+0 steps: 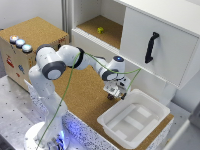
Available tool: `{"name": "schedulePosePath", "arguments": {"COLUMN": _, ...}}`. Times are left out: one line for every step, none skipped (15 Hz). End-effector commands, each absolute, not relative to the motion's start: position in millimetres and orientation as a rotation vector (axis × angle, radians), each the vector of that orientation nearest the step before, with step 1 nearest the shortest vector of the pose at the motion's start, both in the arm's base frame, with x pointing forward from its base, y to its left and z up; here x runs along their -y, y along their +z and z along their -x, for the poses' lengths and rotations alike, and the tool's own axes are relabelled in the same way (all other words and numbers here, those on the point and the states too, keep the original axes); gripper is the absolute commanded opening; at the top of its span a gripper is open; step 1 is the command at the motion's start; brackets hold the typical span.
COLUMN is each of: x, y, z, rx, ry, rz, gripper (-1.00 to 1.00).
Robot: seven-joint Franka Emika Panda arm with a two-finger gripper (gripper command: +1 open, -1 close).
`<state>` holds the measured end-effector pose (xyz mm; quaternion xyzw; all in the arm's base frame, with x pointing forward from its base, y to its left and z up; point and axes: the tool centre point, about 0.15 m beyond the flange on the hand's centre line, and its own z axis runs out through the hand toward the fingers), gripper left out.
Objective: Push left the purple block
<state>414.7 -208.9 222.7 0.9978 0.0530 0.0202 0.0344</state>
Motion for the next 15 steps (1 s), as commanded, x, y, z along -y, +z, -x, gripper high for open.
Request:
{"name": "schedulePosePath", "arguments": {"x": 209, "y": 211, "z": -397, "rx": -0.156, "ry": 0.065, "rz": -2.999, "gripper": -1.0}}
{"name": "schedulePosePath", "arguments": {"x": 206, "y": 212, "z": -395, "rx": -0.161, "ry": 0.061, "rz": -2.997, "gripper": -1.0}}
{"name": "schedulePosePath", "arguments": {"x": 202, "y": 212, "z": -393, "rx": -0.155, "ry": 0.059, "rz": -3.0, "gripper": -1.0}}
{"name": "schedulePosePath", "arguments": {"x": 196, "y": 212, "z": -392, "rx": -0.153, "ry": 0.059, "rz": -3.0, "gripper": -1.0}}
{"name": "schedulePosePath", "arguments": {"x": 189, "y": 211, "z": -391, "rx": -0.163, "ry": 0.056, "rz": -3.003, "gripper": -1.0}}
{"name": "schedulePosePath", "arguments": {"x": 181, "y": 209, "z": -389, "rx": -0.174, "ry": 0.053, "rz": -3.006, "gripper": -1.0}}
{"name": "schedulePosePath", "arguments": {"x": 174, "y": 205, "z": -389, "rx": -0.178, "ry": 0.045, "rz": -3.01, "gripper": -1.0}}
{"name": "schedulePosePath", "arguments": {"x": 167, "y": 204, "z": -389, "rx": -0.178, "ry": 0.054, "rz": -3.012, "gripper": -1.0}}
{"name": "schedulePosePath", "arguments": {"x": 161, "y": 203, "z": -390, "rx": -0.178, "ry": 0.059, "rz": -3.013, "gripper": -1.0}}
{"name": "schedulePosePath", "arguments": {"x": 158, "y": 203, "z": -391, "rx": -0.169, "ry": 0.059, "rz": -3.018, "gripper": -1.0}}
{"name": "schedulePosePath", "arguments": {"x": 155, "y": 203, "z": -392, "rx": -0.159, "ry": 0.065, "rz": -3.02, "gripper": -1.0}}
{"name": "schedulePosePath", "arguments": {"x": 152, "y": 205, "z": -392, "rx": -0.156, "ry": 0.072, "rz": -3.022, "gripper": -1.0}}
{"name": "schedulePosePath", "arguments": {"x": 149, "y": 207, "z": -393, "rx": -0.161, "ry": 0.074, "rz": -3.02, "gripper": -1.0}}
{"name": "schedulePosePath", "arguments": {"x": 146, "y": 209, "z": -393, "rx": -0.167, "ry": 0.079, "rz": -3.019, "gripper": -1.0}}
{"name": "schedulePosePath", "arguments": {"x": 142, "y": 212, "z": -392, "rx": -0.177, "ry": 0.075, "rz": -3.017, "gripper": -1.0}}
